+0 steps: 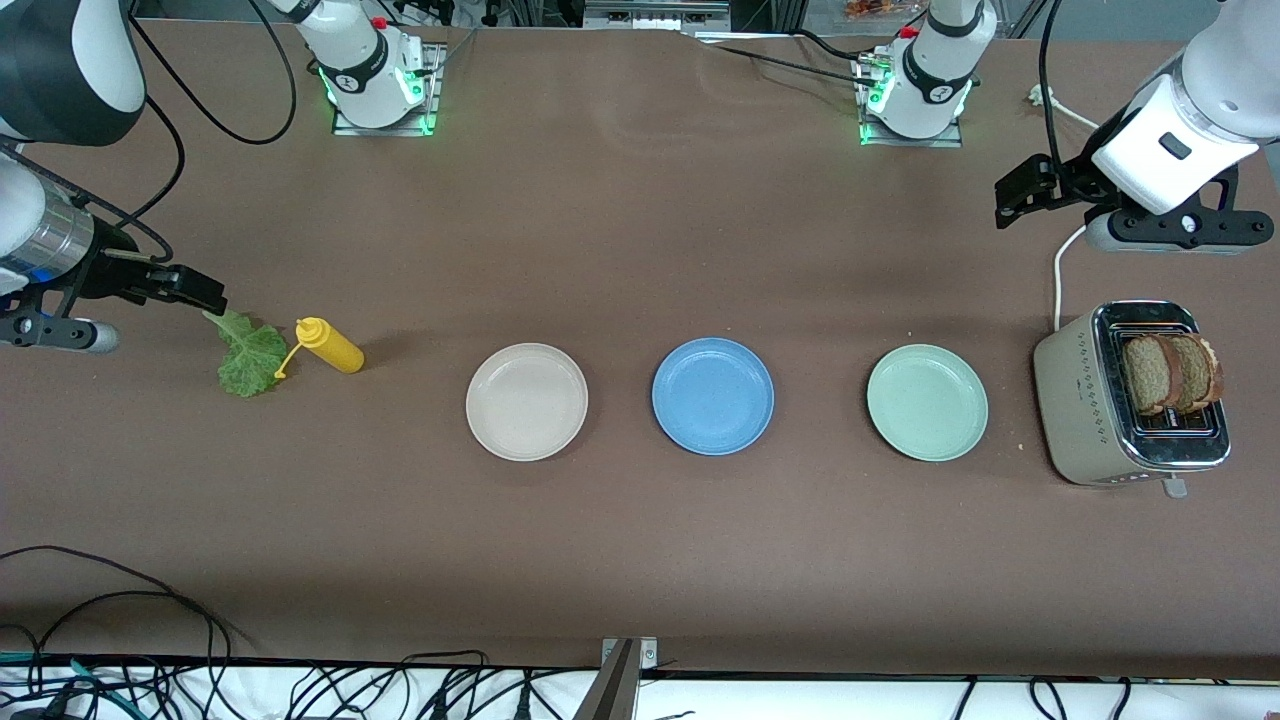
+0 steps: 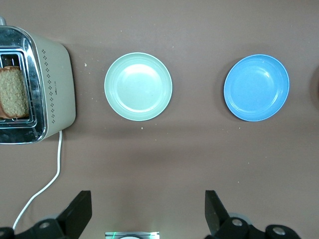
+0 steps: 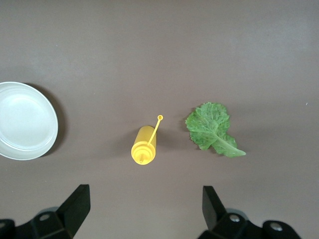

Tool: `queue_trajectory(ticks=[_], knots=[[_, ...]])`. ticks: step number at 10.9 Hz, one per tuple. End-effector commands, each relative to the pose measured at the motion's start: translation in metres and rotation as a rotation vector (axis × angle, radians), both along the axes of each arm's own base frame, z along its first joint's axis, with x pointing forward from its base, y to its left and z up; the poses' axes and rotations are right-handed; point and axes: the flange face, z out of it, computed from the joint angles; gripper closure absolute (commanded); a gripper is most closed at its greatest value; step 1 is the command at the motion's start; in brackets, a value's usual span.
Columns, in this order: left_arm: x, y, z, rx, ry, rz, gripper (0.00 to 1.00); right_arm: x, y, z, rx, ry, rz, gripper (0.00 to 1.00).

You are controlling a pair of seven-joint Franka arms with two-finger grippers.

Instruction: Make sandwich in blue plate with both arms

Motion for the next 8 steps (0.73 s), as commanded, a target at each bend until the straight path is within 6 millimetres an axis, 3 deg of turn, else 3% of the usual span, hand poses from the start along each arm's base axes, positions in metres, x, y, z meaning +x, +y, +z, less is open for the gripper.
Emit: queue_trajectory(ticks=[1,8], knots=[[0.0006,0.0007,0.0091,0.005,-0.014,-0.01,0.0,-0.0007,-0.0008,0.002,0.016,0.001,-0.015,0.0],[0.0,-0.0002,0.01,0.005,-0.016,-0.012,0.0,-0.0008,-0.0027,0.0024,0.015,0.003,-0.003,0.0]])
